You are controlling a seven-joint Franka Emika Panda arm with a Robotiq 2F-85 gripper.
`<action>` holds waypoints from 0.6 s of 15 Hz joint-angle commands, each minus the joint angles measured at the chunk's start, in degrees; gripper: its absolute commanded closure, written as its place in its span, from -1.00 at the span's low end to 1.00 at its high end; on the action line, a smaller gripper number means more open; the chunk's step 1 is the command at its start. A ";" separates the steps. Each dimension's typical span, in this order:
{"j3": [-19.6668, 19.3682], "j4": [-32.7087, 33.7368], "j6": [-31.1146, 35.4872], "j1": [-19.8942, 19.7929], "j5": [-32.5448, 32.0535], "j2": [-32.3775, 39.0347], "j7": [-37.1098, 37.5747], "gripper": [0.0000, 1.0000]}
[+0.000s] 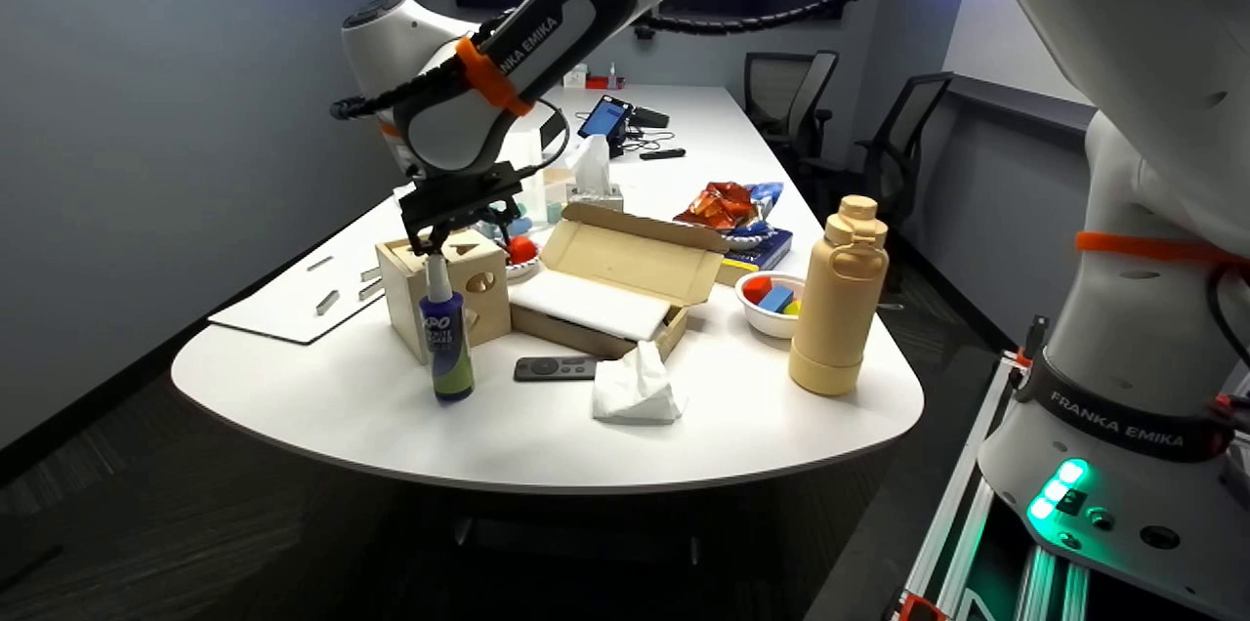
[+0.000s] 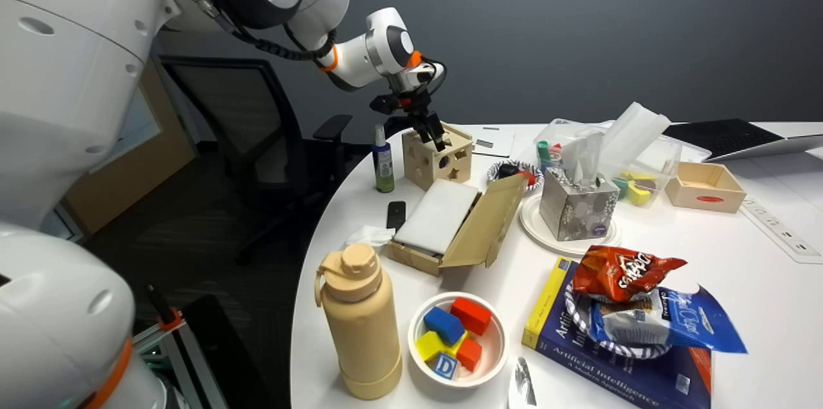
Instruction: Open the lid on the wooden toy box.
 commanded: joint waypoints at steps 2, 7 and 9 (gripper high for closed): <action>-1.07 2.40 -2.27 0.56 -1.65 1.35 0.91 -1.00; -1.67 2.50 -2.63 0.17 -1.64 1.52 1.04 -1.00; -2.00 2.52 -2.71 0.03 -1.61 1.51 1.16 -1.00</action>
